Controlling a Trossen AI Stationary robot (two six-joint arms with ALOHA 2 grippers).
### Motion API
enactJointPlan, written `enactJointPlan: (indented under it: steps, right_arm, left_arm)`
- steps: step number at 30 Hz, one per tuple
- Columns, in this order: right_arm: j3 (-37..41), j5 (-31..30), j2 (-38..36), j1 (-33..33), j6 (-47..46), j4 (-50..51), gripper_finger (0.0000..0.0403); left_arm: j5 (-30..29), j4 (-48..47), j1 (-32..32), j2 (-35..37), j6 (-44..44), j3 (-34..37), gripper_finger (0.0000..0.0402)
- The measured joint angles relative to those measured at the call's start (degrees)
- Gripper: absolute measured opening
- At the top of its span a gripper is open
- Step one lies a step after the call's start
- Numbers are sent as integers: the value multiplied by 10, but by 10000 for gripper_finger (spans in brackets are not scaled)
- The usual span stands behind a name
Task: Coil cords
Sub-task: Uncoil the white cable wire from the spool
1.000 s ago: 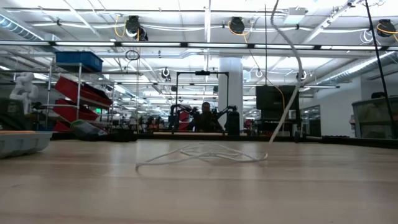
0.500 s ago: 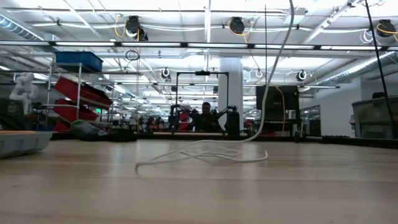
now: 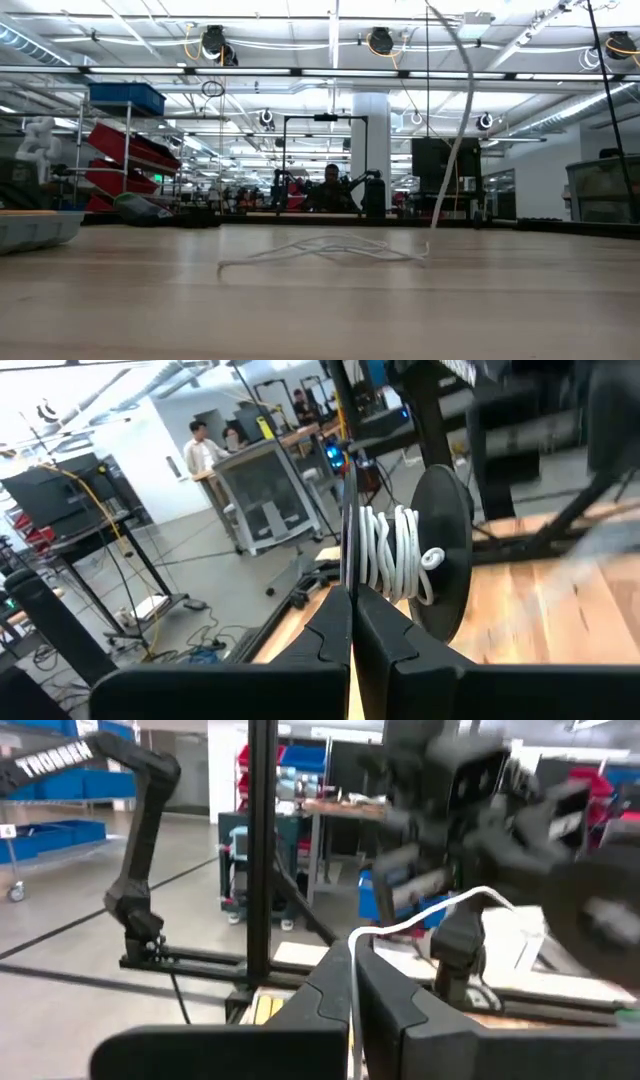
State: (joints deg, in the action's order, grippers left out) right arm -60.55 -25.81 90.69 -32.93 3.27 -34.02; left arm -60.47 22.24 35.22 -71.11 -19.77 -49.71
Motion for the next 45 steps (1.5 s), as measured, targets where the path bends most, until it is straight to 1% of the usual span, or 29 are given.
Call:
enactJointPlan:
  steps: [5,9,12,18,22,27,33,39,42,45]
  right_arm:
    - [0,25,28,20,-27,-3,0]
    - [0,22,36,32,-31,21,0]
    - [0,20,33,40,-43,66,0]
    - [0,19,10,50,-77,162,1]
    - [0,19,-11,52,-99,228,8]
    - [0,19,-36,49,-121,293,26]
    - [0,20,-69,43,-135,369,61]
    - [0,19,-96,42,-185,449,95]
    - [0,20,-105,39,-197,471,104]
    - [0,19,-106,38,-198,473,104]
  left_arm:
    - [0,23,0,0,0,0,0]
    - [3,48,7,0,0,0,0]
    - [10,56,18,0,-1,-2,0]
    - [66,59,42,0,0,-25,0]
    - [81,58,59,0,0,-34,0]
    - [81,54,73,0,0,-37,0]
    - [81,53,74,0,0,-37,0]
    - [81,51,74,0,0,-37,0]
    - [81,49,74,0,0,-37,0]
    - [81,43,74,0,0,-37,0]
